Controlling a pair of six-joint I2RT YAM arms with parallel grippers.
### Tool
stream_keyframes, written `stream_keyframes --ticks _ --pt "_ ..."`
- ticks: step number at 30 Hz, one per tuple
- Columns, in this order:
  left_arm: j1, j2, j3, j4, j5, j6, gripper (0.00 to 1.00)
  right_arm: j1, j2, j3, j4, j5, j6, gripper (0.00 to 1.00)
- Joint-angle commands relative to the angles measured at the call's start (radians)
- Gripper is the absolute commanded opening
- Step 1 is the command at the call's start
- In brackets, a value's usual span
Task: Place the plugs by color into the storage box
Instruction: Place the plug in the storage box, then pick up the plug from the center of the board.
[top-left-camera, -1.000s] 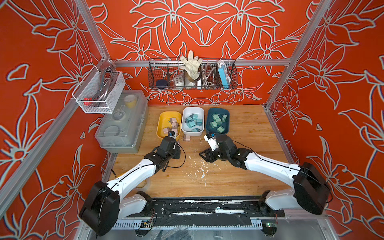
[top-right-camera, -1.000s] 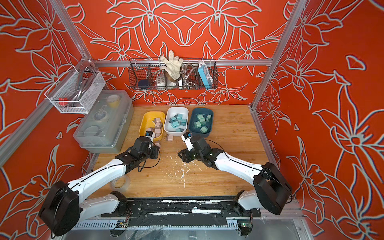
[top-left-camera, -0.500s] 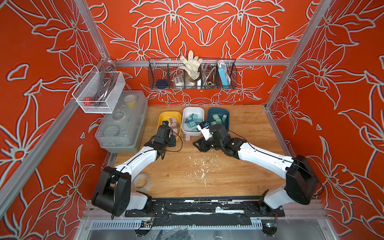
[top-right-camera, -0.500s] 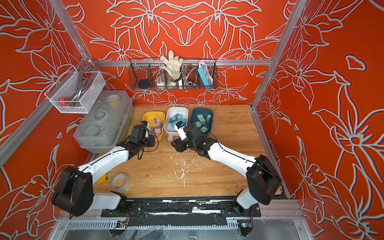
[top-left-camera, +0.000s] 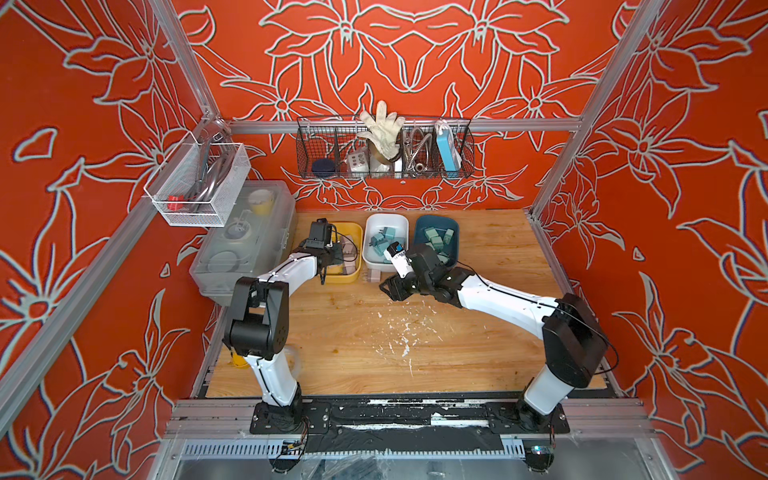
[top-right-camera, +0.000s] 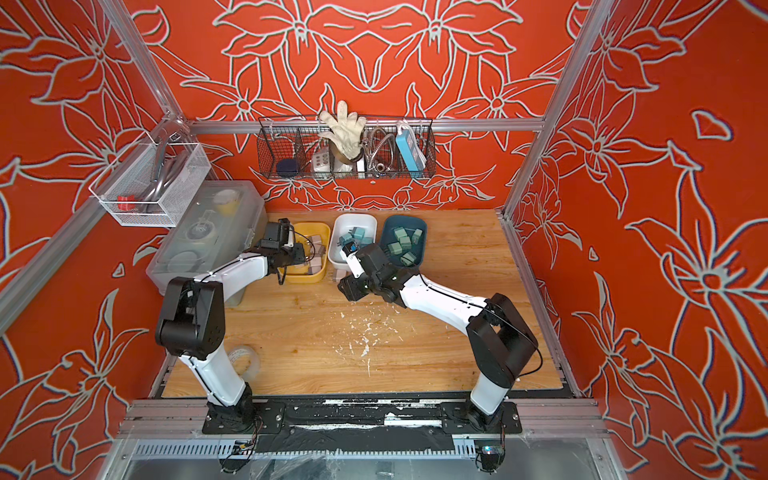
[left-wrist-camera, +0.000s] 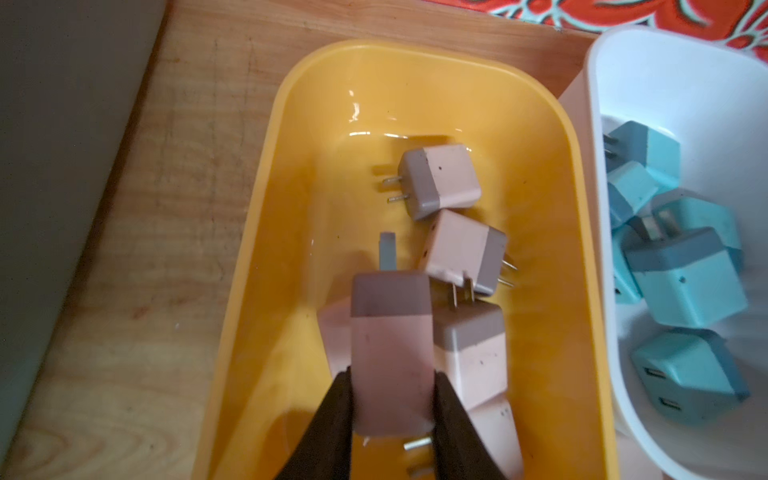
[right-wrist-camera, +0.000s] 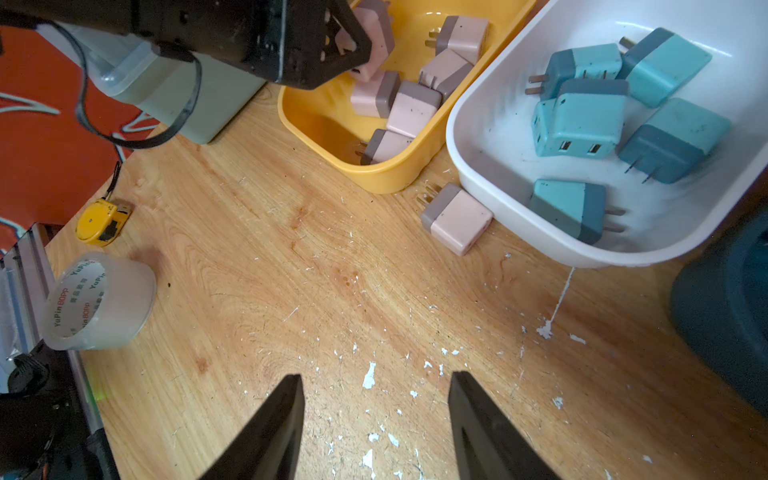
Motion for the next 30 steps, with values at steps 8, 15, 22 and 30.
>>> stream_keyframes --ticks 8,15,22,30 --pt "0.017 -0.030 0.019 -0.035 0.026 -0.004 0.59 -0.003 0.037 0.054 -0.022 -0.012 0.005 0.61" --pt "0.016 -0.113 -0.056 -0.038 0.039 -0.024 0.59 -0.003 -0.022 -0.005 0.021 -0.036 0.057 0.61" --pt "-0.009 -0.208 -0.181 -0.012 0.071 -0.063 0.58 -0.002 -0.082 -0.061 0.036 -0.042 0.092 0.60" --pt "-0.098 -0.287 -0.248 -0.030 0.048 -0.063 0.56 0.001 -0.165 -0.136 0.050 -0.023 0.115 0.60"
